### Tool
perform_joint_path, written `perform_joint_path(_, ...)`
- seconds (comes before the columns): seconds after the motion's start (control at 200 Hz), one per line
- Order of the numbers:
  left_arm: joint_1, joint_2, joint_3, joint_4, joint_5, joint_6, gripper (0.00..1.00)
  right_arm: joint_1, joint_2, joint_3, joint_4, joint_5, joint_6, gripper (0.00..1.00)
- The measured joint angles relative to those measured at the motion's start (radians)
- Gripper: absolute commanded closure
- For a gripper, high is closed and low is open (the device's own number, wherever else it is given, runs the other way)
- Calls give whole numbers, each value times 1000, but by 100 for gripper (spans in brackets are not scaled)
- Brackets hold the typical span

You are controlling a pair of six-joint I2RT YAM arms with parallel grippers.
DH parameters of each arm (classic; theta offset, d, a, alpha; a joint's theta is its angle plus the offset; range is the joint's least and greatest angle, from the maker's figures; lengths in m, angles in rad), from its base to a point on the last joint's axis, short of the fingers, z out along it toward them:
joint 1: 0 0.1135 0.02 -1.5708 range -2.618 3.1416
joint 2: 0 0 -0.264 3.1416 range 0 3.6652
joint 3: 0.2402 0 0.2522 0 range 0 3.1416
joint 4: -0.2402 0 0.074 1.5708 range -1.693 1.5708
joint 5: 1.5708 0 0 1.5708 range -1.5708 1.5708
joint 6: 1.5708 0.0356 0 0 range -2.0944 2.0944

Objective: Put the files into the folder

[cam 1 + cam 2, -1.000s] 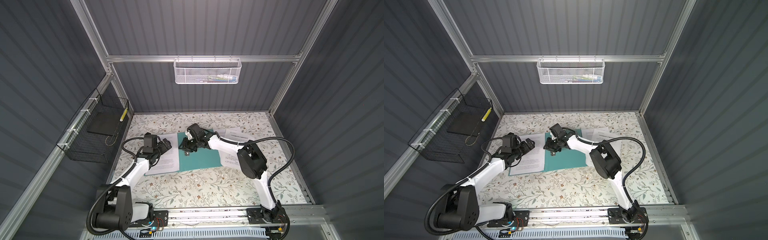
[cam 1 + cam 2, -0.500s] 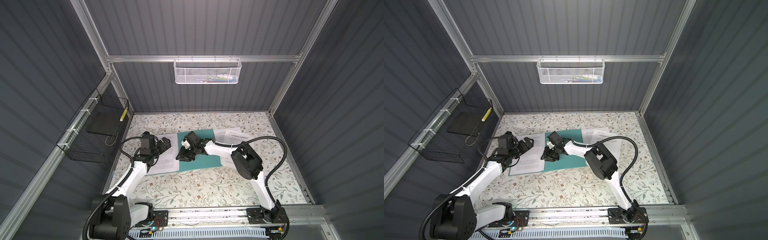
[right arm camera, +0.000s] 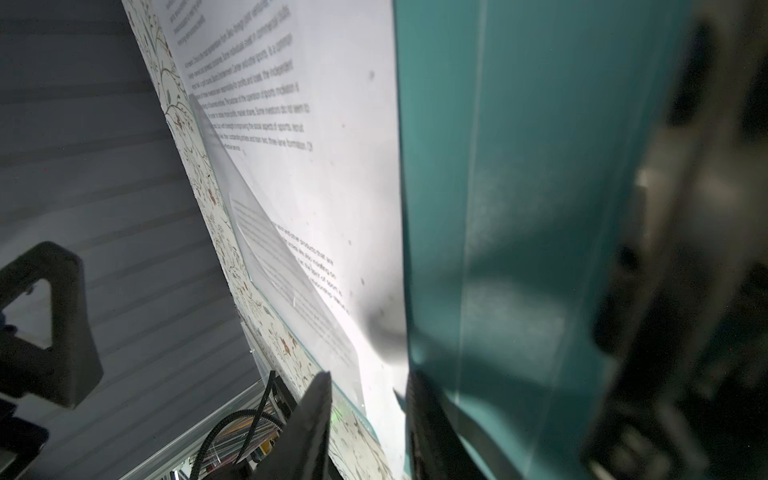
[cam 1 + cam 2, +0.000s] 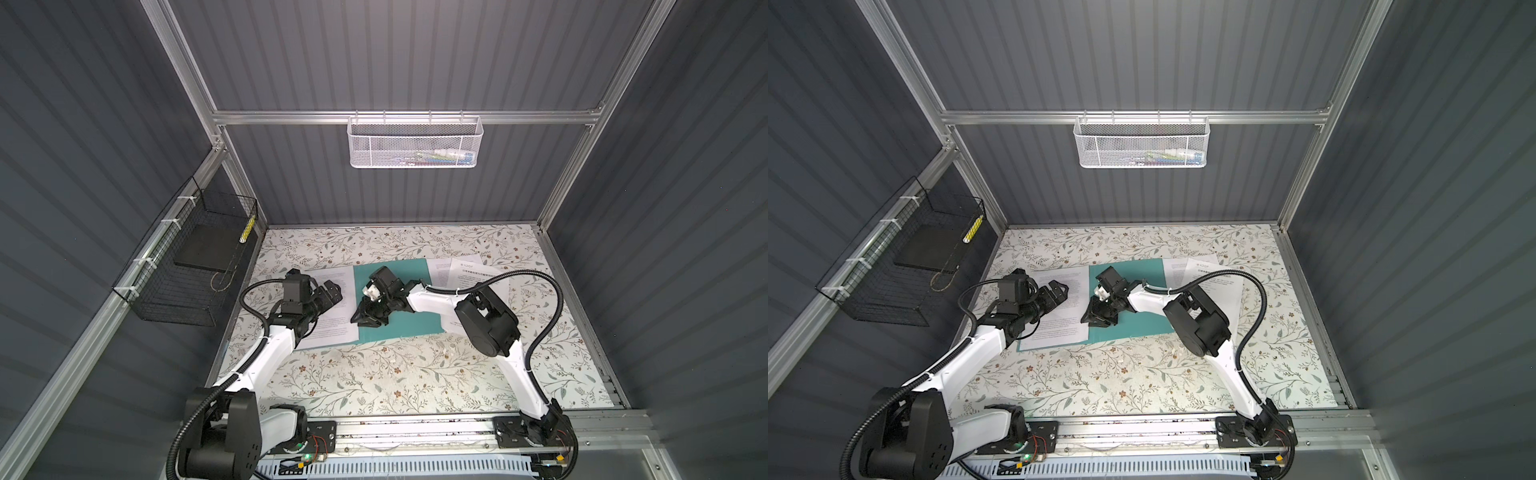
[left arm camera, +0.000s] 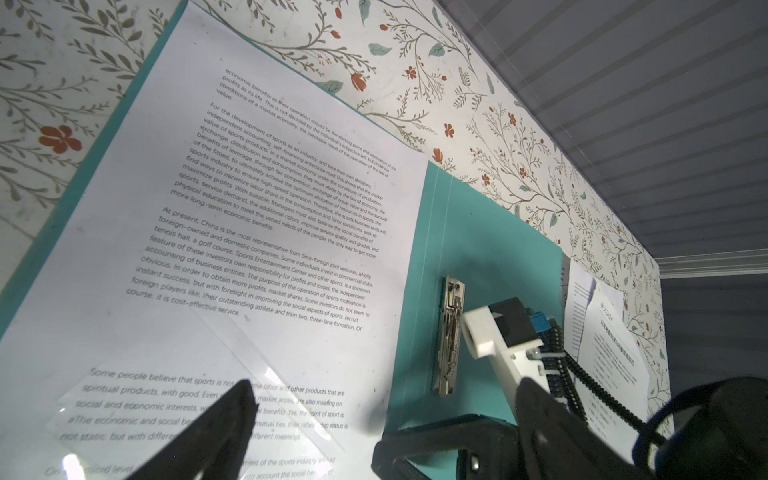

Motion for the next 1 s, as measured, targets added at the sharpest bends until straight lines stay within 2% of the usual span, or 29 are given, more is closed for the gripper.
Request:
perform_joint_path(0.435, 0, 5, -8, 4, -7, 0, 2, 15, 11, -3, 38, -27, 23, 67)
perform_joint_path(0.756, 0, 40, -8, 24, -19, 6, 2, -2, -26, -76, 108, -42, 44, 58)
perform_joint_path(0.896, 0, 96, 10, 14, -35, 35, 2, -57, -68, -76, 34, -38, 6, 56)
perform_joint_path(1.001, 0, 166, 54, 2, -36, 53, 6, -103, -136, -45, -102, -1, -89, 60)
